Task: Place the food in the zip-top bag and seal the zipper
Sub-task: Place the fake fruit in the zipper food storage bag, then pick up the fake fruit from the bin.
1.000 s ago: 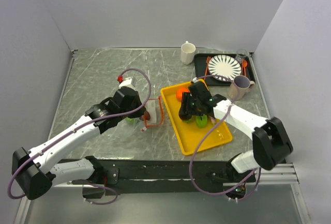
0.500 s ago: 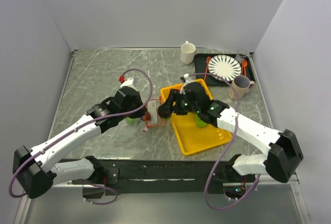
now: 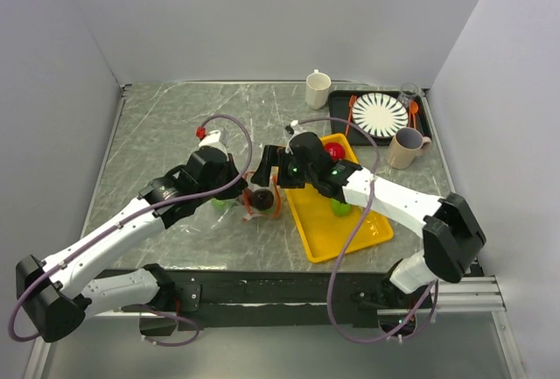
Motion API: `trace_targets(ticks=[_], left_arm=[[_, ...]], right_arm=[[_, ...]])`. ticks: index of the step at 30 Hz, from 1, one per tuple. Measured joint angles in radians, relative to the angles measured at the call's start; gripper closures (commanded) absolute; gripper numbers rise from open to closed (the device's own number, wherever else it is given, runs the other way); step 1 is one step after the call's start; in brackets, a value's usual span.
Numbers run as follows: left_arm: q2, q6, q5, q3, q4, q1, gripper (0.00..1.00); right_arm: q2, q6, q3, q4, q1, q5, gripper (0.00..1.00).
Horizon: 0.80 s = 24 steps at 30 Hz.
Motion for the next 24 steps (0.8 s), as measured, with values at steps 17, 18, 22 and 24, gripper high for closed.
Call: trace_targets(ticks=[17,18,22,24], left_arm=[[-0.045,-0.010,-0.065,0.066,-0.040,0.005,0.99],[-0.050,-0.016,-0.072,0.066,-0.040,0.005,0.99],[-0.103,-0.034,-0.106,0.066,-0.046,0.006,0.99],[-0.131,-0.034,-0.119,0.076,-0.064,0.015,0.99]], right_arm=[[-0.331,-0.053,-0.229,-0.330,-0.184,0.346,0.00],[-0.329,-0.056,-0.254,-0.352,-0.203,0.349,0.00],[-0.323,-0.074,-0.280,-0.398,-0.247,0.361,0.00],[-0.317,-0.083,-0.279,-0.392,-0.251,0.362,0.00]])
